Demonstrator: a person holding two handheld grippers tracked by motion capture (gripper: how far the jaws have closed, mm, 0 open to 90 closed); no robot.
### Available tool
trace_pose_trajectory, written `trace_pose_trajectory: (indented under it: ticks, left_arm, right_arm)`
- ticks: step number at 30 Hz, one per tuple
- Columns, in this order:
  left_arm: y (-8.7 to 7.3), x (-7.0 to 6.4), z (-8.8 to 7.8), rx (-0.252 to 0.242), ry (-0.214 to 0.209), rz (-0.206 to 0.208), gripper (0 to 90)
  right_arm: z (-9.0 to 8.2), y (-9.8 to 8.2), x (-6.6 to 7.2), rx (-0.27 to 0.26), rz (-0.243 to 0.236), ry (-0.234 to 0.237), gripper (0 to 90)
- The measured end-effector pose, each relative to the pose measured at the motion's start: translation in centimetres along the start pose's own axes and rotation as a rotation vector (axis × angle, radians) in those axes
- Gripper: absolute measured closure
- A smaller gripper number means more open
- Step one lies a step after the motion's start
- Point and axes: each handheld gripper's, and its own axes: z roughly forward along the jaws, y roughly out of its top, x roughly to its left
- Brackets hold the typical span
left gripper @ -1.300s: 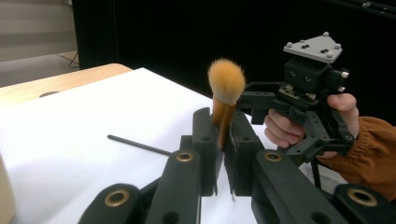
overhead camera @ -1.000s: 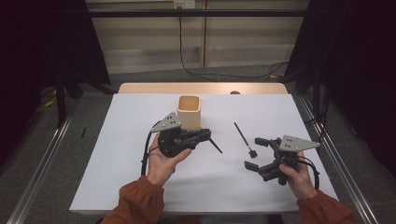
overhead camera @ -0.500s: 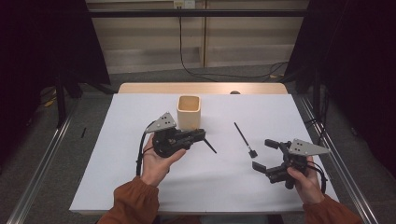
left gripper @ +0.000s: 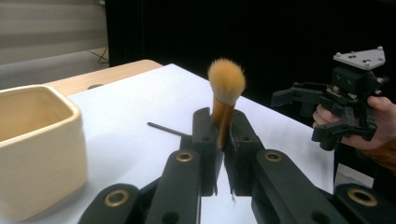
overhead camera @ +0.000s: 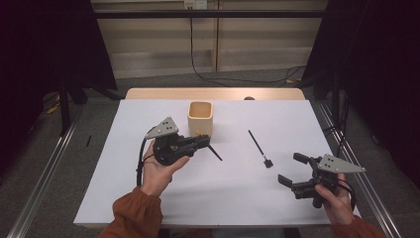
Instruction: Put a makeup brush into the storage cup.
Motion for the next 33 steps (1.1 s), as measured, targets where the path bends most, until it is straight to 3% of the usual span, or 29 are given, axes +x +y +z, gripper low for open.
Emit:
trace_pose_trajectory:
  ticks: [8, 13, 15, 17, 24, 33]
  left_arm:
    - [0.4, 0.9, -1.6, -0.005, 0.043, -0.001, 84.0]
    - [1.2, 1.5, -2.2, -0.035, 0.054, -0.020, 84.1]
    - [1.6, 1.4, -2.2, -0.019, 0.075, 0.024, 84.0]
    - [2.0, 1.3, -2.3, -0.039, 0.055, 0.019, 84.0]
    - [3.2, 2.0, -1.9, -0.048, 0.051, 0.011, 84.0]
    - [4.3, 3.3, -1.3, -0.035, 0.087, 0.026, 84.0]
  right_arm:
    - [-1.3, -0.6, 0.0, -0.009, 0.005, -0.022, 0.0]
    - [-1.4, -0.8, -0.1, -0.024, 0.000, -0.034, 0.1]
    - [-1.2, -0.8, -0.2, -0.017, -0.002, -0.039, 0.4]
    - [-1.2, -0.8, -0.3, -0.011, -0.001, -0.039, 0.3]
    - [-1.1, -0.9, -0.2, -0.013, -0.016, -0.043, 0.0]
    - [-0.8, -1.0, 0.0, -0.012, -0.027, -0.052, 0.0]
